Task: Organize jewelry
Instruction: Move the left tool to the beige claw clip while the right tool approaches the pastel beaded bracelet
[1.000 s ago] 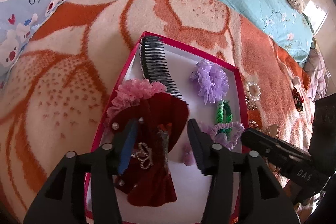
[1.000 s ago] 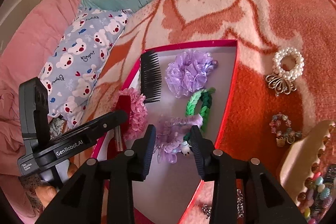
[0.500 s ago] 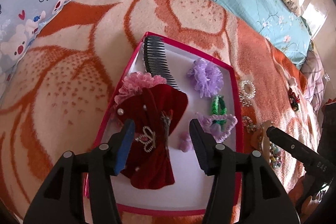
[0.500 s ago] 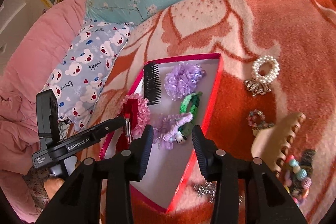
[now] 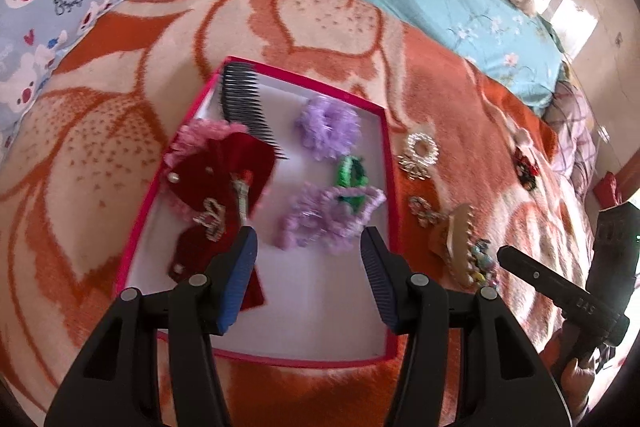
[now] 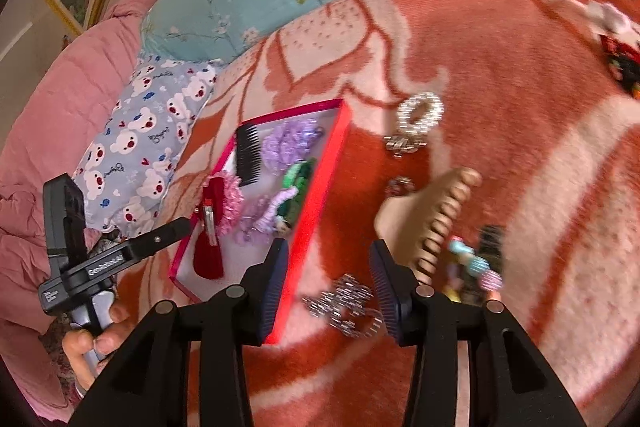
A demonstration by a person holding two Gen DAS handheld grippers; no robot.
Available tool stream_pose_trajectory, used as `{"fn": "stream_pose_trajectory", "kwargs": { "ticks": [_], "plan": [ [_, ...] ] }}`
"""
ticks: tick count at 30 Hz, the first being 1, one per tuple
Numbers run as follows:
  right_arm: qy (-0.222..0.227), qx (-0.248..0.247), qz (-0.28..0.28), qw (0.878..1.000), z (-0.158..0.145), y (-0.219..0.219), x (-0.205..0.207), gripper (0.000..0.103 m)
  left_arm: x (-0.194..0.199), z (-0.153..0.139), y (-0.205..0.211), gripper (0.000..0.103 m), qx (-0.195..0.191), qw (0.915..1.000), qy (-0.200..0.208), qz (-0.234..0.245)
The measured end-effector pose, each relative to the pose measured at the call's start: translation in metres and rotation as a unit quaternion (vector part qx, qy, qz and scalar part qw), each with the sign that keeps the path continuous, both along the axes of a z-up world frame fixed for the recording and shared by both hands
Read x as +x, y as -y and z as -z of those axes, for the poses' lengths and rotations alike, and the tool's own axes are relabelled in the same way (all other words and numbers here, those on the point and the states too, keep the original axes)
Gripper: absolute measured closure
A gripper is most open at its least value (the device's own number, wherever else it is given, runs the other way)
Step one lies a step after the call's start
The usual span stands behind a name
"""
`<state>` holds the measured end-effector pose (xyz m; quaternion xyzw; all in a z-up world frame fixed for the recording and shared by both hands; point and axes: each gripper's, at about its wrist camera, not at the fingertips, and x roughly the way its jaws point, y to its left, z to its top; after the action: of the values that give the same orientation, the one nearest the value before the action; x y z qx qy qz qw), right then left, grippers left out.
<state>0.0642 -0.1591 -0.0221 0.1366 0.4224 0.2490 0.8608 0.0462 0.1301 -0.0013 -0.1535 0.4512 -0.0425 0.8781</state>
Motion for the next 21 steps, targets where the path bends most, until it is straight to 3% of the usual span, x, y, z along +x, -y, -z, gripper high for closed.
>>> {"fn": "stream_pose_trajectory", "kwargs": {
  "ticks": [12, 21],
  "plan": [
    [-0.018, -0.014, 0.071, 0.997, 0.016, 0.068, -0.016, 0.058, -0.004, -0.01, 0.059, 0.05, -0.006, 0.9979, 0.002, 0.064],
    [-0.027, -0.06, 0.057, 0.996, 0.036, 0.055, -0.006, 0.058, 0.002, -0.007, 0.085, 0.05, 0.003, 0.9961, -0.009, 0.087]
  ]
}}
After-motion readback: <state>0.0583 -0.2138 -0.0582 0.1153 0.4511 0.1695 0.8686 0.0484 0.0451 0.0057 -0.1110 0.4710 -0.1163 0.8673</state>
